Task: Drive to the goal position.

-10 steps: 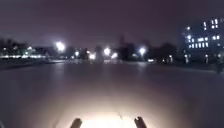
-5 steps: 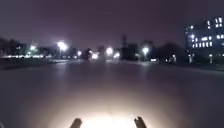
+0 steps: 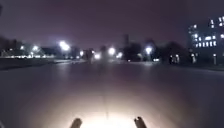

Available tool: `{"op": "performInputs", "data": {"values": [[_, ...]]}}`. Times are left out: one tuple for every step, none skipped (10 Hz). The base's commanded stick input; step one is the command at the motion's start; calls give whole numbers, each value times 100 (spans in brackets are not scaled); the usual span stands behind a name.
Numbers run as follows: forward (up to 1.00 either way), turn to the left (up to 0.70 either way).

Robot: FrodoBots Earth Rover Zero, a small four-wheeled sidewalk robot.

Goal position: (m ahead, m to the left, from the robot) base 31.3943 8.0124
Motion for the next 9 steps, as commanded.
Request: {"op": "performInputs", "data": {"values": [[100, 0], [100, 0], [100, 0], [100, 0], [100, 0], [100, 0], [100, 0], [100, 0], [100, 0]]}}
